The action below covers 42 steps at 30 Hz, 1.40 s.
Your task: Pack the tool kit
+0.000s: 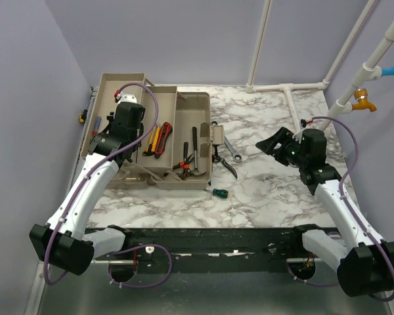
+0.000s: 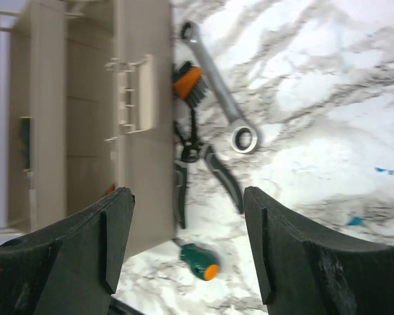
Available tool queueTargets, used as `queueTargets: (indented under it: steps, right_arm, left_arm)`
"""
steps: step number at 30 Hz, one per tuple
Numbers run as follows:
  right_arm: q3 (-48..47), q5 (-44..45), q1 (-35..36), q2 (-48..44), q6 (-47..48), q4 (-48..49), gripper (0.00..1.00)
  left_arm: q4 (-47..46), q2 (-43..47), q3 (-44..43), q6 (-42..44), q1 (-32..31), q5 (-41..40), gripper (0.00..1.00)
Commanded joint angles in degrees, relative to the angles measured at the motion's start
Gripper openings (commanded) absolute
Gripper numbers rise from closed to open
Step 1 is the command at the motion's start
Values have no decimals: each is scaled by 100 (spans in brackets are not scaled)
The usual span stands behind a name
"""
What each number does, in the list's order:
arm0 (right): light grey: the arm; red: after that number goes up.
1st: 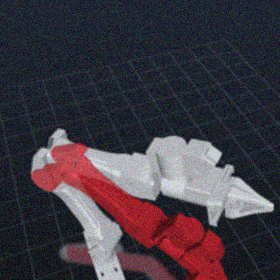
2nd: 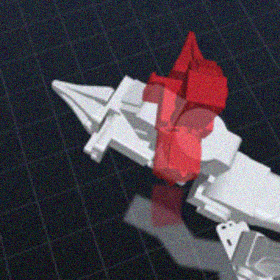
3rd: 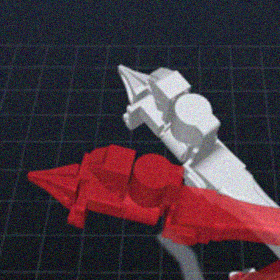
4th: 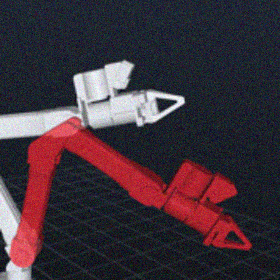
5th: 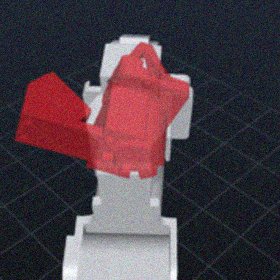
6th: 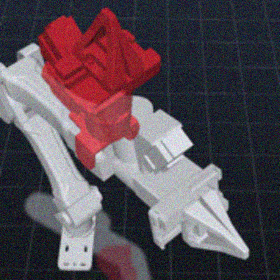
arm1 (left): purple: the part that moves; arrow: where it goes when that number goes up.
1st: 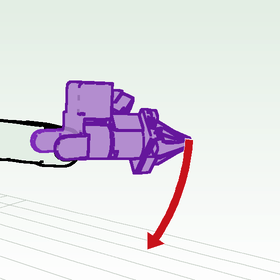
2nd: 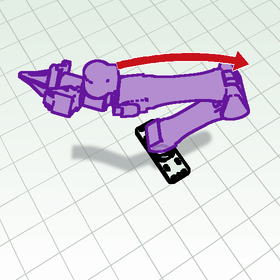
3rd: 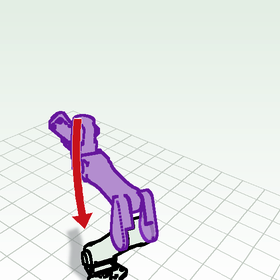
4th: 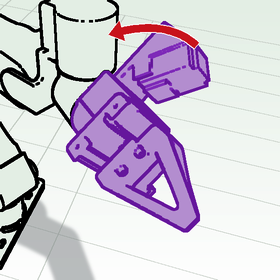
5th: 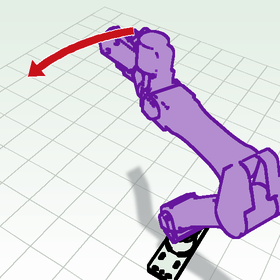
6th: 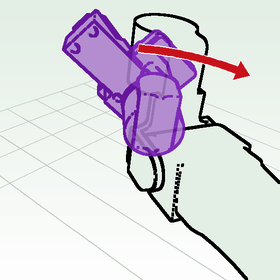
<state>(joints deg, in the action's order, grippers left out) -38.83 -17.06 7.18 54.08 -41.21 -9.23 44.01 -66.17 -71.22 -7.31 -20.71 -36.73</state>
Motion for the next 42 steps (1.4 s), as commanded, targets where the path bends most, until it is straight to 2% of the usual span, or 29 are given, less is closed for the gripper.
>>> queueTargets:
  steps: [1, 2, 5, 8, 13, 17, 19, 23, 32, 37, 42]
  right_arm:
    - [-348, 568, 38, 603, 963, -950, 76]
    - [-378, 665, 74, 754, 1043, -974, 78]
    - [-485, 784, 293, 1228, 1306, -957, 84]
    - [-651, 1091, 956, 1753, 1430, -904, 85]
    - [-1081, 1930, 2343, 2544, 1477, -986, 79]
    - [-957, 1753, 2930, 2454, 1750, -802, 79]
    - [-722, 964, 3059, 2268, 2091, -611, 79]
    - [-448, 579, 3302, 2077, 2294, -547, 82]
    - [-266, 873, 3755, 2694, 2204, -232, 79]
    - [-305, 1132, 3936, 3002, 2143, -162, 79]
    - [-315, 1165, 4003, 3291, 2133, -149, 66]
  left_arm:
    - [292, -208, -292, 38, 327, -121, 1]
    - [299, -230, -323, 11, 359, 1, 10]
    - [463, -222, -482, -149, 375, 300, 60]
    - [482, -48, -541, -244, 370, 476, 78]
    - [507, 478, -603, -203, 341, 806, 98]
    - [680, 928, -628, -402, 278, 1468, 99]
    - [559, 1276, -437, -293, 270, 1940, 99]
    - [448, 1913, -207, -321, 275, 2183, 99]
    - [372, 2372, -141, -332, 277, 3505, 99]
    - [352, 2451, 27, -386, 277, 3672, 99]
    - [460, 2386, 136, -321, 278, 3472, 98]
